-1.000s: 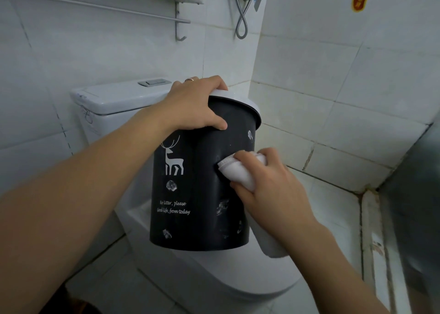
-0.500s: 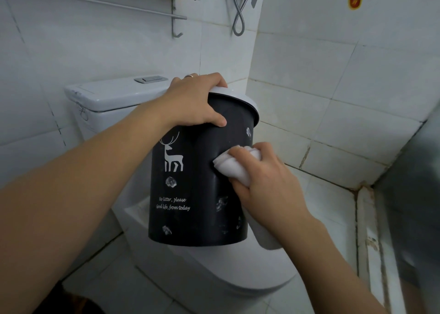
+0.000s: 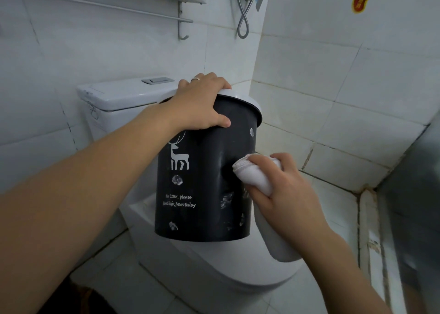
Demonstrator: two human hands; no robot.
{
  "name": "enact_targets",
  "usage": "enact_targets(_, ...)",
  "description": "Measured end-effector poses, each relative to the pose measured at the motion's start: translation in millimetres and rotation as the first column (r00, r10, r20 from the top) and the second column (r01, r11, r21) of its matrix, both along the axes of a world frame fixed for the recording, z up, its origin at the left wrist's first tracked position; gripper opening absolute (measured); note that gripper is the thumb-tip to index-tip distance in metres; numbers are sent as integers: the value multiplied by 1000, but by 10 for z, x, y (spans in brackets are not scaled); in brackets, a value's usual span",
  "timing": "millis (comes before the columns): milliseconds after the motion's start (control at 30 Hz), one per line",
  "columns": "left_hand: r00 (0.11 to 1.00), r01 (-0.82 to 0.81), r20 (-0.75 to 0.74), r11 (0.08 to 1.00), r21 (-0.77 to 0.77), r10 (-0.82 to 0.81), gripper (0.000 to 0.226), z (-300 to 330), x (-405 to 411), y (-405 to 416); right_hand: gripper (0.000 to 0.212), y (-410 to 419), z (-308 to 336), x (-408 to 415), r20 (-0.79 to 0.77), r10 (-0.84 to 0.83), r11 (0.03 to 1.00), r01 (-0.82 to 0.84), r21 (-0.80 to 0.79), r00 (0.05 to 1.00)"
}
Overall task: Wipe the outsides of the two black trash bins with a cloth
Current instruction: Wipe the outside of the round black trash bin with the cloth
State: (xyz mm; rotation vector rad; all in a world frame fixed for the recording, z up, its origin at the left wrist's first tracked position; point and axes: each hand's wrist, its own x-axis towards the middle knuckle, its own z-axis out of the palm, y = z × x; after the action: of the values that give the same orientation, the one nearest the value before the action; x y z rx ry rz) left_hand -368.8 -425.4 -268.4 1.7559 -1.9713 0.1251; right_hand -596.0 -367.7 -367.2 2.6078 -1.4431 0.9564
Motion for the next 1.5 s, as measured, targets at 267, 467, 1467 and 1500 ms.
enact_targets(267,962,-13,273,999,49,-1,103,11,-100,84,37,90,-87,-104,-7,-15,999,15,34,1000)
enact_targets(467,935,-42,354,995,92,7,135,10,-55,131,37,148,-138,-186,-38,-26,997,28,78,999)
enact_targets(1467,965,-13,261,996,86,-10,128,-3,-36,104,37,226,-176,152,-115,-27,999,29,21,993)
enact_targets(1500,965,-14,263,996,86,-9,128,-4,-38,104,37,228,-177,150,-116,-25,999,28,23,993)
